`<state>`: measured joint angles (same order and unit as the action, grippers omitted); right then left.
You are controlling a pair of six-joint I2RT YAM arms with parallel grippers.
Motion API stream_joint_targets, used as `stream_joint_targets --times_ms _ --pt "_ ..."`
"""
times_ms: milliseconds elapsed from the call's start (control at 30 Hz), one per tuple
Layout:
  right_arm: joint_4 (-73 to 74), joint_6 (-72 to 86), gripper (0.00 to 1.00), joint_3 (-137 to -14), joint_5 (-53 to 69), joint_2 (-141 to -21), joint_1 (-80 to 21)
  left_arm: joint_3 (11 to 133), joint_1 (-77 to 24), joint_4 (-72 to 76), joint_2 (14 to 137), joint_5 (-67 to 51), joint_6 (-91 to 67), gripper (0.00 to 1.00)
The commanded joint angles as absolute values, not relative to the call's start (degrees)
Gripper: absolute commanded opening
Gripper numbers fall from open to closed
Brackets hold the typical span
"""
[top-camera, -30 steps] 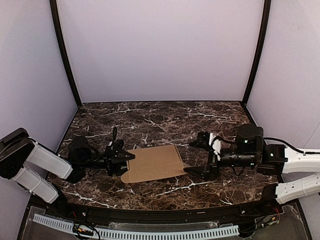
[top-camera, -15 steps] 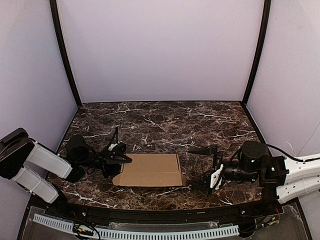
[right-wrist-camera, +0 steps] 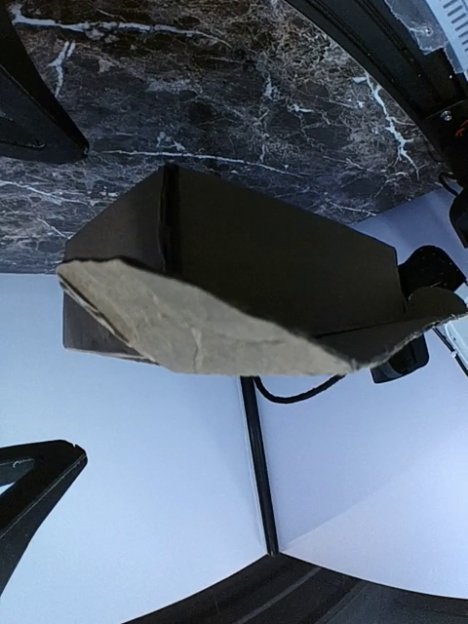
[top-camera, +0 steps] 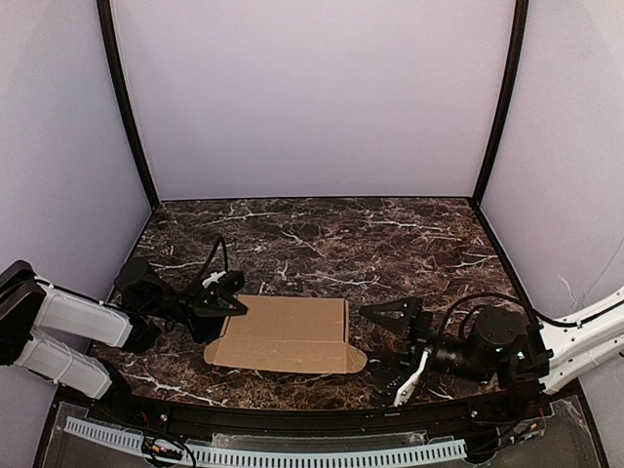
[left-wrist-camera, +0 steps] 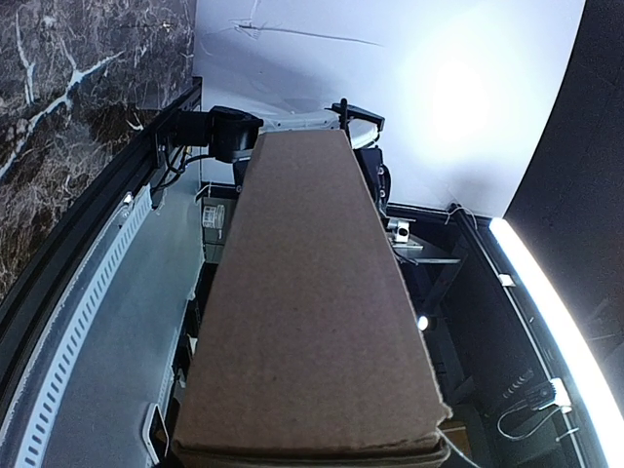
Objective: Fold the paper box
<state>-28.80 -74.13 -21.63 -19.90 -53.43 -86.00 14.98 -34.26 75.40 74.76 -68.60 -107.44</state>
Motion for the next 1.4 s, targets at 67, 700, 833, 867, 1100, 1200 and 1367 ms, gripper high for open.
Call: stream_joint_targets --times_ms 67,700,833,867,1100,1200,1367 --pt "-40.3 -83.6 0.98 -21.9 -25.5 -59.3 -89.5 15.0 -34.0 89.6 72.1 -70.9 -106.1 0.45" --pt "-51.6 -91.9 0.85 -27.0 -22.7 -69.2 -89.4 14.2 -34.0 74.1 62.6 -72.5 -98.1 0.44" --pt "-51.9 -93.2 0.84 -27.9 -22.3 -69.9 -89.4 14.1 -34.0 72.0 62.4 -72.7 -97.0 0.44" --pt "-51.8 -93.3 0.84 -28.2 -22.2 -70.0 -89.5 14.0 -34.0 71.8 62.5 -72.8 -96.8 0.44" --pt "-50.9 -94.5 0.78 -29.4 -21.3 -71.4 -89.5 13.6 -34.0 70.0 62.8 -72.7 -95.4 0.43" --pt "-50.9 -94.4 0.73 -29.6 -21.2 -71.8 -89.5 13.6 -34.0 69.7 62.7 -72.7 -95.1 0.43" --pt "-50.2 -93.8 0.57 -29.7 -21.3 -71.9 -89.5 13.8 -34.0 68.3 63.0 -72.7 -94.0 0.44"
